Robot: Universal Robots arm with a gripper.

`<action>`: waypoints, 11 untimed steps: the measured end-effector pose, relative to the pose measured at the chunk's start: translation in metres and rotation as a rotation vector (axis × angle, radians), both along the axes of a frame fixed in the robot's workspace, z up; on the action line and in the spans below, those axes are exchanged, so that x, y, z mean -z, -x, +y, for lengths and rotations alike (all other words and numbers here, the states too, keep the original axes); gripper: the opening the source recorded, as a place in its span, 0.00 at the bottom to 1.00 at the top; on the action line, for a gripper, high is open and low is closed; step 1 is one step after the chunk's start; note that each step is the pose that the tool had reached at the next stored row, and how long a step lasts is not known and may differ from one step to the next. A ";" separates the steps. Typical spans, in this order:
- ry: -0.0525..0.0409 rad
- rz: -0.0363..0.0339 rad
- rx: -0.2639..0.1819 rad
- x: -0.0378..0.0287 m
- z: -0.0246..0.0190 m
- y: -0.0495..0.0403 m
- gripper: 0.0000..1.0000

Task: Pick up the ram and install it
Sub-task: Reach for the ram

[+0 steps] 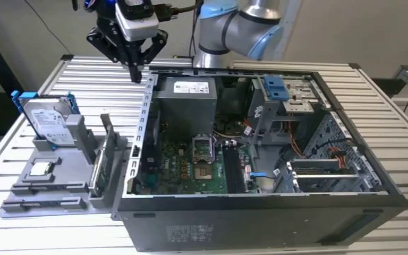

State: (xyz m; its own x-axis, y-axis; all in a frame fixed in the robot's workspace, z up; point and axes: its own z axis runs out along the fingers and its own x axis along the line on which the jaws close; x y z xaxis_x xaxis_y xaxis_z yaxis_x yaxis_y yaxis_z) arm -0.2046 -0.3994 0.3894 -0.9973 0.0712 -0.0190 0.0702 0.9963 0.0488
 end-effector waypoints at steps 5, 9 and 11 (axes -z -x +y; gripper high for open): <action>0.0001 0.0001 0.000 0.0004 0.0000 0.0107 0.11; 0.0001 0.0001 0.000 0.0007 0.0000 0.0192 0.11; 0.0001 0.0000 0.000 0.0009 0.0000 0.0234 0.11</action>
